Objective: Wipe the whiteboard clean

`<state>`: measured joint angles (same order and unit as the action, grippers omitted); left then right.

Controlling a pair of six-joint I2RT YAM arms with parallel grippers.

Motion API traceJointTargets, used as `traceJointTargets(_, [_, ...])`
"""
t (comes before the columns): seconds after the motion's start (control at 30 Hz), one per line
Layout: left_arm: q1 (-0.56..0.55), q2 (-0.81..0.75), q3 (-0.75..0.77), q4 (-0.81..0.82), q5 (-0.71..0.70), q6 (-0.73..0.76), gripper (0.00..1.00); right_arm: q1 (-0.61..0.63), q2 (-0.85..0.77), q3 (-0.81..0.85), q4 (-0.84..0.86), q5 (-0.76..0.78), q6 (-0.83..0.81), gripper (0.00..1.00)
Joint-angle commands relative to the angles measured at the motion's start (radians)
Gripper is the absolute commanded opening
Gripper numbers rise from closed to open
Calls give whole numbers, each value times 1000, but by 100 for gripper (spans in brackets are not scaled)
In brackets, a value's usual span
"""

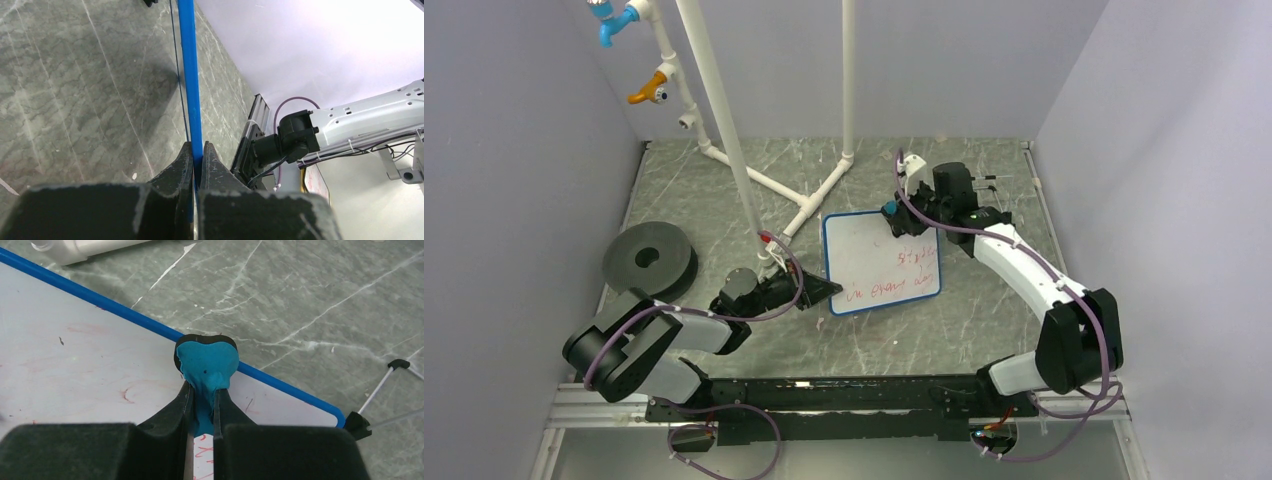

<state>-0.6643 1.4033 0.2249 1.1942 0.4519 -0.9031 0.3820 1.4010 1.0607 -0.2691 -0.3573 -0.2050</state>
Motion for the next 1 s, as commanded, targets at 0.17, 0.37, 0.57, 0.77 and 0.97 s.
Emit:
traceJointTargets(0.17, [-12, -28, 71, 216, 72, 23, 0, 185, 33, 89, -47, -12, -76, 0])
traceJointTargets(0.37, [-12, -78, 63, 133, 50, 68, 0, 352, 68, 150, -166, -43, -208, 0])
traceJointTargets(0.57, [-13, -145, 49, 68, 23, 106, 0, 243, 47, 60, -96, 132, -170, 0])
traceJointTargets(0.77, [-14, -186, 46, 24, 16, 133, 0, 82, -27, -95, -22, 183, -126, 0])
traceJointTargets(0.97, [-15, -181, 50, 26, 23, 138, 0, 86, -93, -196, -48, 30, -230, 0])
